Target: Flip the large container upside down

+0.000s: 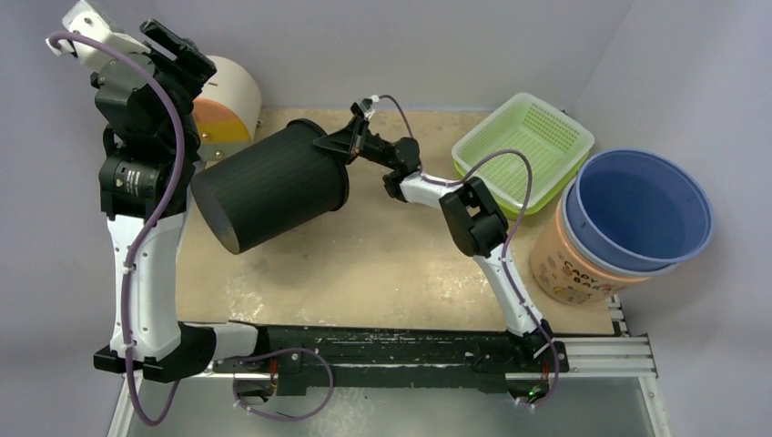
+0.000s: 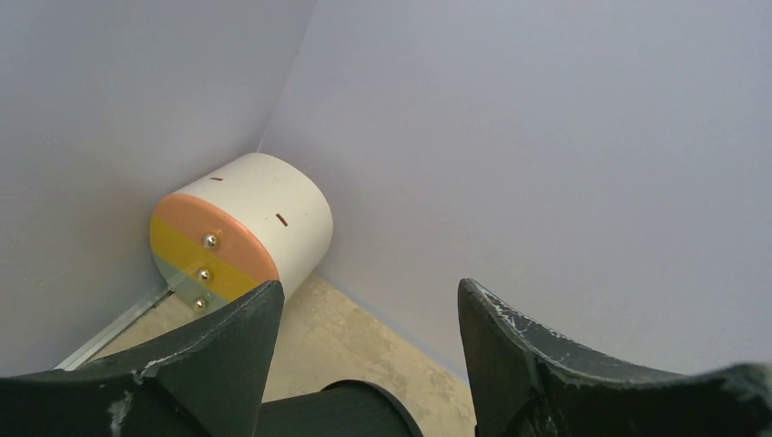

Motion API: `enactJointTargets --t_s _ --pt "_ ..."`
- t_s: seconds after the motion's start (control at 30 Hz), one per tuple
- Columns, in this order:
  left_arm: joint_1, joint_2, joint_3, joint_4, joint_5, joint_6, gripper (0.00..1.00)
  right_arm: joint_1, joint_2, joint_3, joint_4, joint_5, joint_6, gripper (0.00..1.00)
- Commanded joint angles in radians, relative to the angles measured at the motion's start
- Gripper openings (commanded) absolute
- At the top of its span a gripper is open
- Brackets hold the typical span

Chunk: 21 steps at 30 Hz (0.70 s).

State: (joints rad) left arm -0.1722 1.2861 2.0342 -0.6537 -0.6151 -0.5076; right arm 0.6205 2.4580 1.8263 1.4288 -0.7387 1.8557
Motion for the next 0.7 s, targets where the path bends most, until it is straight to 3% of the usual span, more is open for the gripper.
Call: enactJointTargets --t_s 0.0,0.33,0.67 --pt "-0.001 0.019 0.041 0.007 -0.007 0.01 0.67 0.041 0.017 0.076 0.387 0.179 0.264 0.0" --pt "-0.001 0.045 0.02 0.016 0.0 0.006 0.67 0.031 0.058 -0.136 0.431 0.154 0.315 0.0" --pt "-0.001 0.039 -0.039 0.036 0.007 0.004 0.67 -0.156 0.016 -0.458 0.479 0.062 0.176 0.08"
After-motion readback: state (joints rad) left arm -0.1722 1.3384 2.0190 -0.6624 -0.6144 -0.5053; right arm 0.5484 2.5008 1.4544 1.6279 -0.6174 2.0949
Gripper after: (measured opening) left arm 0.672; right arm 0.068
